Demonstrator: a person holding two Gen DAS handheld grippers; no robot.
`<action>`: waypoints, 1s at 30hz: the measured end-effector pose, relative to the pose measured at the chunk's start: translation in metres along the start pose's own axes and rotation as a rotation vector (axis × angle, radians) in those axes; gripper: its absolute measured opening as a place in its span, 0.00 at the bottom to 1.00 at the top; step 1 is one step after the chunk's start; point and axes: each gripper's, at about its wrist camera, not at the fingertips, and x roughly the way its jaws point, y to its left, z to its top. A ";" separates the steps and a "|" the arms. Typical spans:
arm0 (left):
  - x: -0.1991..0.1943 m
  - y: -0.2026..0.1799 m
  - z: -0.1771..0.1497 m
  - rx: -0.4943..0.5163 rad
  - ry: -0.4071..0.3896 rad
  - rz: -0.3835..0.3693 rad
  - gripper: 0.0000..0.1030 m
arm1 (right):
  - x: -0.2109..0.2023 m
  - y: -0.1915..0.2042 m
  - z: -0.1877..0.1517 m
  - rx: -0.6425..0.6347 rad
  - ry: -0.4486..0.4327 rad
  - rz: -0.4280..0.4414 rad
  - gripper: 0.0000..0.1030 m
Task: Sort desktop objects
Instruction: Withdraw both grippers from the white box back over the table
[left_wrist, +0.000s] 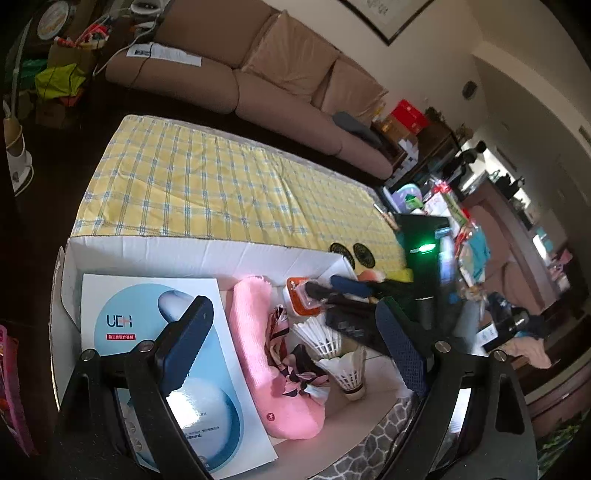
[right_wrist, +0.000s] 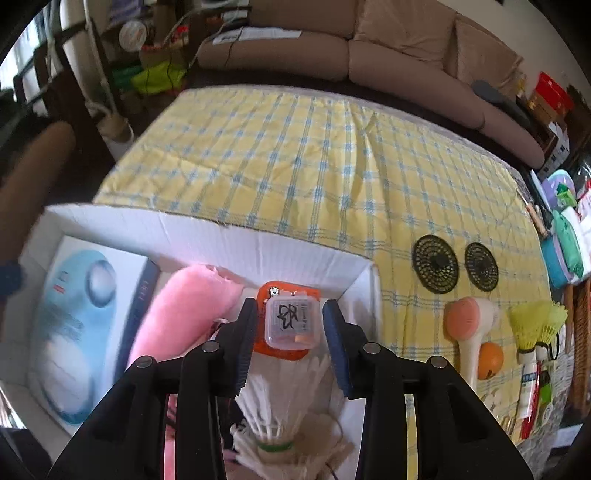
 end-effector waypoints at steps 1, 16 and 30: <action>0.001 0.000 -0.001 0.003 0.005 0.004 0.86 | -0.008 -0.005 -0.001 0.018 -0.017 0.023 0.36; 0.003 -0.057 -0.035 0.217 0.028 0.188 1.00 | -0.122 -0.042 -0.049 0.051 -0.174 0.157 0.63; -0.019 -0.105 -0.074 0.286 0.059 0.265 1.00 | -0.164 -0.085 -0.111 0.142 -0.236 0.177 0.67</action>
